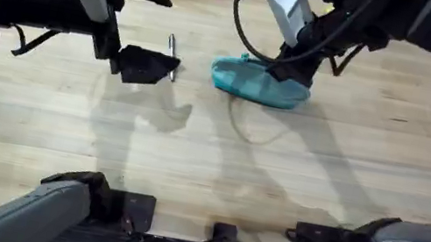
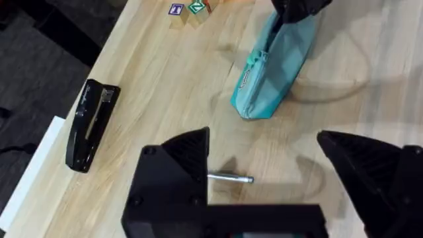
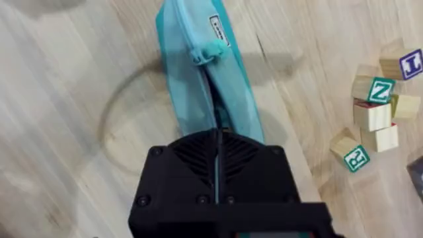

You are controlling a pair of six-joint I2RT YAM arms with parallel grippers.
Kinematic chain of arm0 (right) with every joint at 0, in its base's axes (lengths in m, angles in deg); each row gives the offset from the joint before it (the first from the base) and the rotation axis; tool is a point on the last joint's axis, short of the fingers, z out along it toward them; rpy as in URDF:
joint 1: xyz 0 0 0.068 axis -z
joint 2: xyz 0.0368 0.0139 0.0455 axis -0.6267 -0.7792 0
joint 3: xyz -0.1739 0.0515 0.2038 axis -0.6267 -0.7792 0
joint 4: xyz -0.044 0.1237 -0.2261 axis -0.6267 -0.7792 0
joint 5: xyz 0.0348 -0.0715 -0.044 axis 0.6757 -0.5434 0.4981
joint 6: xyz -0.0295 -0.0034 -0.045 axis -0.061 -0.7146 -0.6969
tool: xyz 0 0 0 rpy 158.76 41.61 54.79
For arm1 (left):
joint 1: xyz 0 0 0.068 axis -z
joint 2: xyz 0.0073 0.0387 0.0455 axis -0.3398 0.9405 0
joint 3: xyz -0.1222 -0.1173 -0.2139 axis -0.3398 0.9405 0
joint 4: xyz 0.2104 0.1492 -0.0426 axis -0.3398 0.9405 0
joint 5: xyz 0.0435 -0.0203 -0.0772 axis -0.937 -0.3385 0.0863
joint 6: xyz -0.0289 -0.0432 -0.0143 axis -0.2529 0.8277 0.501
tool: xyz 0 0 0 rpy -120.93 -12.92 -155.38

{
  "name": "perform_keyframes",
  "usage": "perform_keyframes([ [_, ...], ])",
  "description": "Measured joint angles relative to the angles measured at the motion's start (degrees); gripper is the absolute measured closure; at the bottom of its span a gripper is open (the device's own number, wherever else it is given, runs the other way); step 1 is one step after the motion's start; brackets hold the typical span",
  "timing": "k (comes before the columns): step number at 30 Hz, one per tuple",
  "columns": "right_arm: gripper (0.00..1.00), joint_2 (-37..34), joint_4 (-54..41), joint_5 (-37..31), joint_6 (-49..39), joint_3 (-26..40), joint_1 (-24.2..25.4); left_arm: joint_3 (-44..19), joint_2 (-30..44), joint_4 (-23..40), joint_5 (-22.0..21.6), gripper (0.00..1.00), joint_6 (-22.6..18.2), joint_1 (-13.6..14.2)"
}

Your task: Unzip the bag, pick up the pens from the table one at a time and place them inside, then zip the bag closed.

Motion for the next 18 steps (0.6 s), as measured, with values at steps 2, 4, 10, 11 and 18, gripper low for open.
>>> perform_keyframes([
  [2, 0.968, -0.7, 0.6, 0.0, -0.1, 0.0, 0.0, 0.0, 0.0, 0.0, 0.0, 0.008, 0.0, 0.0],
  [4, 0.968, -1.6, 1.1, 0.0, -0.2, 0.0, 0.1, 0.0, 0.0, 0.1, 0.0, 0.008, 0.0, 0.0],
  [10, 0.969, -4.9, 2.1, -0.1, -0.2, 0.0, 0.2, 0.0, 0.0, 0.2, 0.0, 0.007, 0.0, 0.0],
  [11, 0.968, -5.5, 2.5, -0.1, -0.2, 0.0, 0.3, 0.0, 0.0, 0.2, 0.0, 0.008, 0.0, 0.0],
  [18, 0.969, -8.2, 3.2, 0.0, -0.2, 0.0, 0.3, 0.0, 0.0, 0.2, 0.0, 0.007, 0.0, 0.0],
])
